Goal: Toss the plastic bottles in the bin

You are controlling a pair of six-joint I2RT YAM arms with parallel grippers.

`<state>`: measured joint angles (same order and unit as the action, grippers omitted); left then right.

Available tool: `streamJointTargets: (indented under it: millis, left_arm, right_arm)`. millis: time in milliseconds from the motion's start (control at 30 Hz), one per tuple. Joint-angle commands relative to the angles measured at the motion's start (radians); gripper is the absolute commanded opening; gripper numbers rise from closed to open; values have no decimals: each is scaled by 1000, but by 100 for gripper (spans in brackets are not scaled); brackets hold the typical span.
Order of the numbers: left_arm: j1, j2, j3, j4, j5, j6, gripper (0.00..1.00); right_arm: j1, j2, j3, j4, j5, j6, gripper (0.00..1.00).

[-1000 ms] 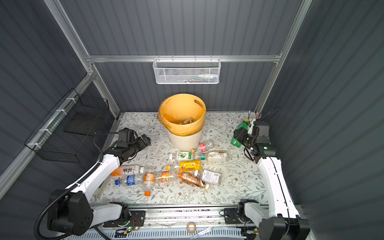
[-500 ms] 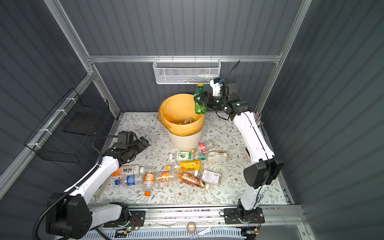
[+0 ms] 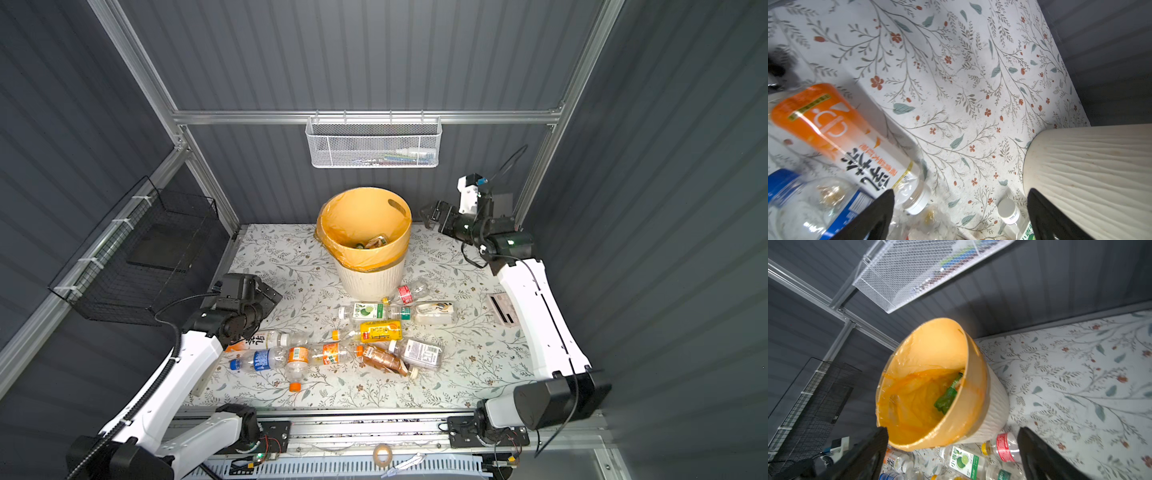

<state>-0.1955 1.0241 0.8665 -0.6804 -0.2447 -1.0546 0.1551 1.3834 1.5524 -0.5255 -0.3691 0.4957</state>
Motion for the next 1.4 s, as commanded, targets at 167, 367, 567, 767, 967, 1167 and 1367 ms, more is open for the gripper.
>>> streamJointTargets:
  millis: [167, 367, 567, 767, 967, 1167, 1367]
  left_arm:
    - [4, -57, -11, -281, -46, -215, 100]
    - [3, -7, -88, -186, -33, -214, 100]
    - [5, 96, -69, -140, -41, -166, 100]
    - [14, 153, -75, -82, -41, -126, 99]
    - [59, 202, -110, -1, 16, -85, 92]
    - [93, 248, -142, 77, 82, -45, 84]
    - [113, 303, -147, 151, 127, -6, 79]
  right_arm:
    - [-146, -159, -428, 100, 22, 55, 99]
    - [-187, -199, -545, 96, 12, 49, 99]
    - [-200, -194, -575, 89, 12, 55, 99]
    - [-212, -182, -581, 87, 13, 59, 99]
    - [-216, -173, -581, 79, 12, 53, 99]
    - [-226, -155, -591, 74, 8, 55, 99]
    - [-232, -149, -597, 73, 2, 59, 99]
